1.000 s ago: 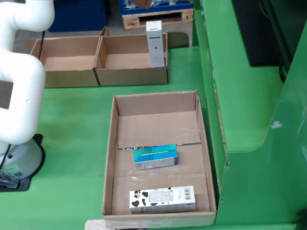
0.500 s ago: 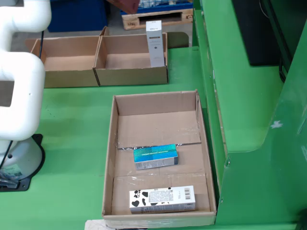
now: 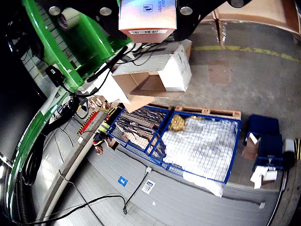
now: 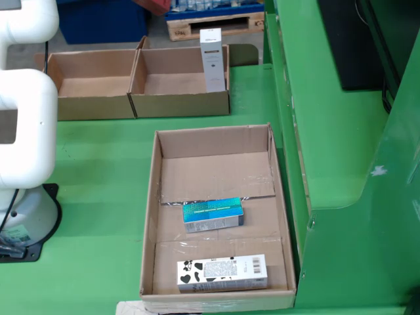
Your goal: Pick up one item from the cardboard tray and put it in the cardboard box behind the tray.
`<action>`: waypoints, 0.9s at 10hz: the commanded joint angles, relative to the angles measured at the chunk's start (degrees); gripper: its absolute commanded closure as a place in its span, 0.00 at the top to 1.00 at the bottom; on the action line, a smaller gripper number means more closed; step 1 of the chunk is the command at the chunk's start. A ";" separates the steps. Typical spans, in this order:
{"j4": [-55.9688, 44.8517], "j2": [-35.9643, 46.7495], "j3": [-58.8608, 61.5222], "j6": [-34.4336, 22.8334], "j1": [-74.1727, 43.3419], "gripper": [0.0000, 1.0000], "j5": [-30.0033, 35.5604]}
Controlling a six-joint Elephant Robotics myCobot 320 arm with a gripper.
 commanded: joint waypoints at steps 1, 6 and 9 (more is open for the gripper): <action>0.68 0.40 1.49 -0.01 2.29 0.00 -0.59; 0.69 -0.37 1.49 -1.10 6.94 0.00 -0.58; 0.68 0.08 1.49 -0.85 8.02 0.00 -0.59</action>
